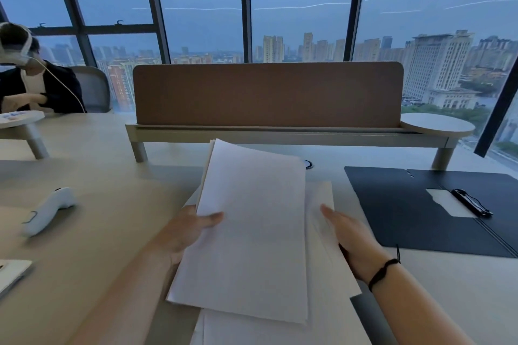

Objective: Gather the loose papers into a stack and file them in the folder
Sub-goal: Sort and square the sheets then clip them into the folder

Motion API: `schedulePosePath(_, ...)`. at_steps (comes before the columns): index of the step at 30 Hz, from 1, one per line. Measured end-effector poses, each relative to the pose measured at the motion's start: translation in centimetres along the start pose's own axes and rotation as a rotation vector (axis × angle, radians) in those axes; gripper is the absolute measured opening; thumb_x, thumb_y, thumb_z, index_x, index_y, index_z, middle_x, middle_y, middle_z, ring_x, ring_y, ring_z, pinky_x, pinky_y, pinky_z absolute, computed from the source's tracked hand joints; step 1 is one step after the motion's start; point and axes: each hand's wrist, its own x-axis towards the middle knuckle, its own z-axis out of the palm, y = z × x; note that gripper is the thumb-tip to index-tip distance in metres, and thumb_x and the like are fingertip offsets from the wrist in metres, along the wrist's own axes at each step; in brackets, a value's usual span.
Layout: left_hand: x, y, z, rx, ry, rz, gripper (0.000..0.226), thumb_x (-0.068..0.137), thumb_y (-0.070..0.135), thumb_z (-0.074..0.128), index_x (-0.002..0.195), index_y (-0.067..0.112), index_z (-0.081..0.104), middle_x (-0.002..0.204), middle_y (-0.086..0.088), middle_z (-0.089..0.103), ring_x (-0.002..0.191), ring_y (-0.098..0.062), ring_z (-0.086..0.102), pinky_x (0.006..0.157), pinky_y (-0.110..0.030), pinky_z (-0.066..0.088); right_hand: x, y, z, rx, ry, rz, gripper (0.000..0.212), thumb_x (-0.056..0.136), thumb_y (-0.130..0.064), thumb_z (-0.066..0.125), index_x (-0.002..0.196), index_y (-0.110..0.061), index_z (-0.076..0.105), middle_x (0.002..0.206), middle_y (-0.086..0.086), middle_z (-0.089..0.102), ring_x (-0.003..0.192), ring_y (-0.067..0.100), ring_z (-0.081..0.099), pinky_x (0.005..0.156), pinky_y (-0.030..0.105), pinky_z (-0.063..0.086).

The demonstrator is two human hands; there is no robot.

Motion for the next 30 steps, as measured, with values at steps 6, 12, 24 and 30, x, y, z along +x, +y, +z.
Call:
schedulePosePath(6, 0.1, -0.4, -0.1, -0.137, 0.057, 0.031, 0.025, 0.087, 0.01, 0.069, 0.112, 0.003, 0.071, 0.105, -0.017, 0.077, 0.094, -0.035, 0.074, 0.086, -0.045, 0.057, -0.2, 1.0, -0.4, -0.271, -0.498, -0.039, 0.039, 0.088, -0.006, 0.075, 0.127, -0.007, 0.068, 0.122, 0.012, 0.076, 0.113, 0.032, 0.072, 0.102, 0.049, 0.055)
schedulePosePath(12, -0.1, -0.6, -1.4, -0.393, 0.054, -0.041, 0.038, 0.08, 0.013, 0.066, 0.115, -0.003, 0.068, 0.105, -0.021, 0.075, 0.086, -0.035, 0.074, 0.078, -0.046, 0.059, 0.1, 0.7, -1.9, -0.364, -0.406, -0.045, 0.029, 0.091, -0.008, 0.072, 0.119, -0.004, 0.072, 0.113, 0.015, 0.079, 0.105, 0.036, 0.074, 0.096, 0.05, 0.058)
schedulePosePath(24, -2.1, 0.9, 2.0, -0.391, 0.023, 0.038, 0.036, 0.086, 0.01, 0.067, 0.121, 0.002, 0.067, 0.111, -0.02, 0.074, 0.091, -0.035, 0.074, 0.08, -0.049, 0.06, -1.5, -0.9, 1.1, 0.32, -0.249, -0.097, 0.038, 0.099, -0.036, 0.058, 0.128, -0.012, 0.065, 0.12, 0.018, 0.075, 0.109, 0.041, 0.072, 0.088, 0.053, 0.06)
schedulePosePath(30, -3.3, 3.3, 2.3, -0.031, 0.247, 0.532, 0.045, 0.083, 0.015, 0.077, 0.122, 0.029, 0.06, 0.112, 0.007, 0.073, 0.101, -0.01, 0.071, 0.085, -0.032, 0.058, -3.2, -3.8, 2.1, 0.128, -0.251, -0.365, 0.031, 0.091, -0.009, 0.07, 0.121, -0.013, 0.067, 0.114, 0.011, 0.078, 0.104, 0.03, 0.075, 0.087, 0.045, 0.062)
